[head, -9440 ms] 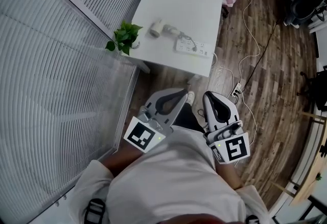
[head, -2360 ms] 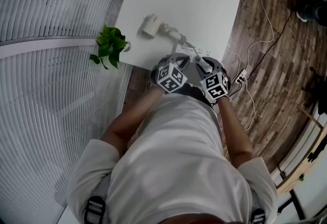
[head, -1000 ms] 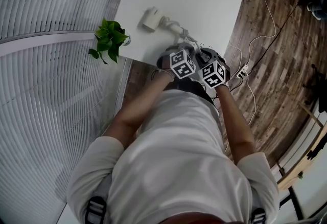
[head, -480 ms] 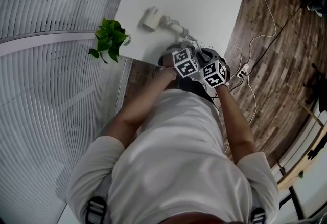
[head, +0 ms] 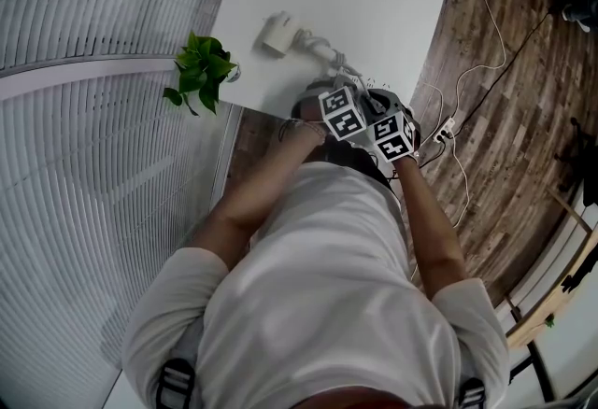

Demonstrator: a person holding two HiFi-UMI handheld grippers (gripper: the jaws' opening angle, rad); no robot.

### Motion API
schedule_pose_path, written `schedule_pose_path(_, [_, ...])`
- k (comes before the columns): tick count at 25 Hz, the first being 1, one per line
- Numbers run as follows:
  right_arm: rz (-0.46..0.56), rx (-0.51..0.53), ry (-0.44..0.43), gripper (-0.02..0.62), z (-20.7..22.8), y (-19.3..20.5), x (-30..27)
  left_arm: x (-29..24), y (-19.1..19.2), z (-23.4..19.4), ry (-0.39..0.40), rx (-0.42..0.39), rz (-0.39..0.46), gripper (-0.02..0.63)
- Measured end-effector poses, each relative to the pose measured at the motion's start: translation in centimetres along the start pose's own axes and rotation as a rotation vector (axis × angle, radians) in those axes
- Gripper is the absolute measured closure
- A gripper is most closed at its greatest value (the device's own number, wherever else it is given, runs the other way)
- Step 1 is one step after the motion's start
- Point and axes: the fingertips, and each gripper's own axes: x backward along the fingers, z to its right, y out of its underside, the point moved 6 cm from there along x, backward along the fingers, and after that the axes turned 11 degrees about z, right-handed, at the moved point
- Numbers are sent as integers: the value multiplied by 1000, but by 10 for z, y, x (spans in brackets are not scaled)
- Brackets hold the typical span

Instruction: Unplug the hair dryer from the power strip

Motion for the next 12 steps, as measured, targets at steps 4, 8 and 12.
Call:
schedule_pose_path(4, [11,-14,8,520,-1,0,-1,-1,1,0,-1,-17,-20,575])
schedule_pose_path(8, [13,-23,10,523,-1,2,0,-2,1,2,-9,-38,-24,575])
schedule_pose_path(12, [18,-30,8,525,0,1,1,-3,-1,2,3,-43,-48,575])
